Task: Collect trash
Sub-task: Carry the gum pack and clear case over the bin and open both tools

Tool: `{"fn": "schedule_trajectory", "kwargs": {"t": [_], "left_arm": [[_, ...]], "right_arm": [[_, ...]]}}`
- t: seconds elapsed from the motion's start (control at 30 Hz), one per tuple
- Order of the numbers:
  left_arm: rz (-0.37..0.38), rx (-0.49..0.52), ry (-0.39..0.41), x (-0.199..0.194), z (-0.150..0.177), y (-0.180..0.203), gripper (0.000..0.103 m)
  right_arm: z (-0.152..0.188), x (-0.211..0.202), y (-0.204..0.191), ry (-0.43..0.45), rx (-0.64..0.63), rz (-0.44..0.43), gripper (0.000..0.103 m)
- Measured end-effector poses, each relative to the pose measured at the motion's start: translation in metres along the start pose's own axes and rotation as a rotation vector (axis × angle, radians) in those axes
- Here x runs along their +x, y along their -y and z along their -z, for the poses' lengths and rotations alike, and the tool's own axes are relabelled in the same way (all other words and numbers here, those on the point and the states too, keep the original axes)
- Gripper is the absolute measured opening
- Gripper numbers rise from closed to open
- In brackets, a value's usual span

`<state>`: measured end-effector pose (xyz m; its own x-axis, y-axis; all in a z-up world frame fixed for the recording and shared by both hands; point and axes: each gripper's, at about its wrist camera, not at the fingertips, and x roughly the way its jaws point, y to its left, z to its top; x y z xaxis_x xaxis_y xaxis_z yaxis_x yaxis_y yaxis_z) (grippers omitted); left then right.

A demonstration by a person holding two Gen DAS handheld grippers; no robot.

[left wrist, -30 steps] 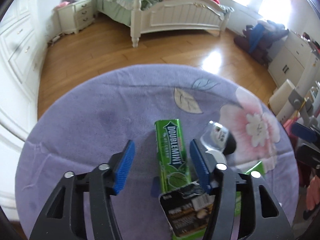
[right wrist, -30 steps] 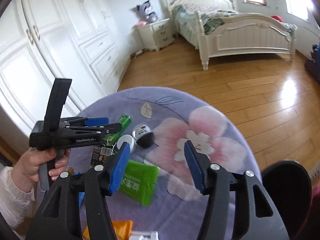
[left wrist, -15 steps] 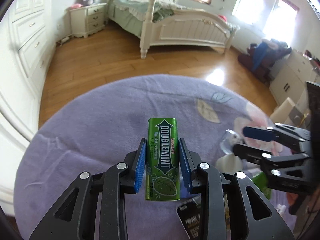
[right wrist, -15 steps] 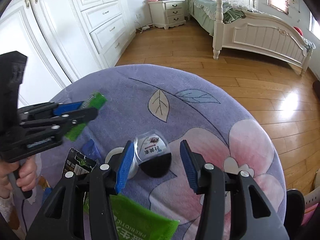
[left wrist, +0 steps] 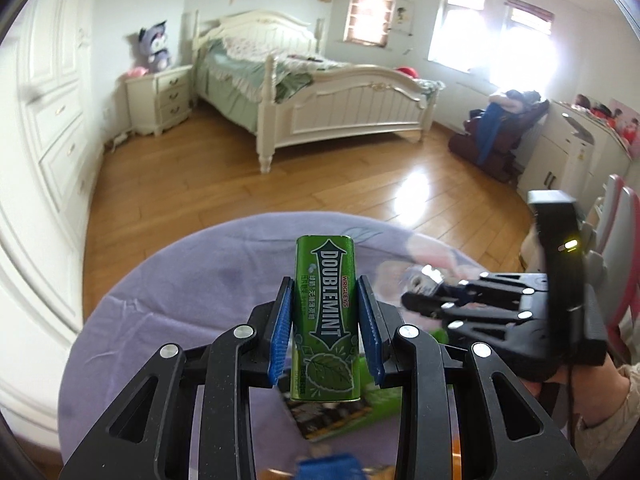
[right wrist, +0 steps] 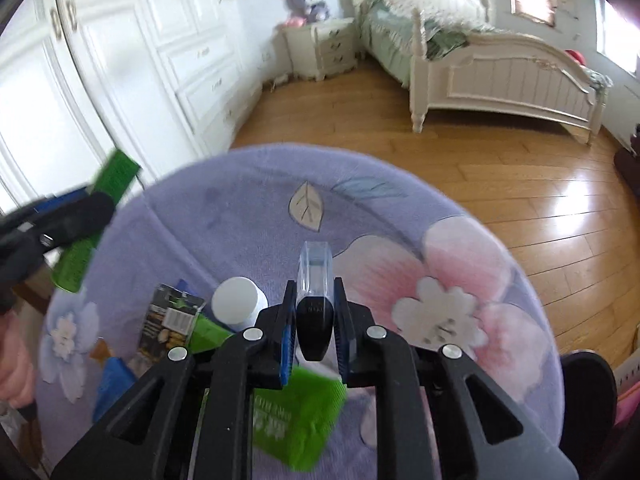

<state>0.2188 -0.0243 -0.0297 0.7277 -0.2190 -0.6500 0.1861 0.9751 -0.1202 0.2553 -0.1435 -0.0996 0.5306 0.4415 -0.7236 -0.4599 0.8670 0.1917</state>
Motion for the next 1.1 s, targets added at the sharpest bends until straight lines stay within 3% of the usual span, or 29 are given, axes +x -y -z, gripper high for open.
{"fn": "schedule_trajectory", "kwargs": {"t": [0.2, 0.4, 0.67, 0.87, 1.1], "left_arm": [[0.074, 0.067, 0.029, -0.017, 0.000, 0.051, 0.032], [0.172, 0.111, 0.030, -0.017, -0.001, 0.104, 0.032], [0.392, 0.132, -0.066, 0.021, 0.008, 0.189, 0.032], [0.469, 0.178, -0.131, 0.058, 0.018, 0.241, 0.032], [0.485, 0.199, -0.182, 0.086, 0.023, 0.273, 0.032]], "right_arm": [[0.019, -0.090, 0.029, 0.177, 0.073, 0.027, 0.016], [0.052, -0.160, 0.053, 0.299, 0.089, 0.186, 0.016], [0.090, -0.181, 0.101, 0.309, 0.173, 0.345, 0.016], [0.109, -0.175, 0.139, 0.256, 0.222, 0.431, 0.016], [0.136, -0.170, 0.163, 0.225, 0.286, 0.436, 0.017]]}}
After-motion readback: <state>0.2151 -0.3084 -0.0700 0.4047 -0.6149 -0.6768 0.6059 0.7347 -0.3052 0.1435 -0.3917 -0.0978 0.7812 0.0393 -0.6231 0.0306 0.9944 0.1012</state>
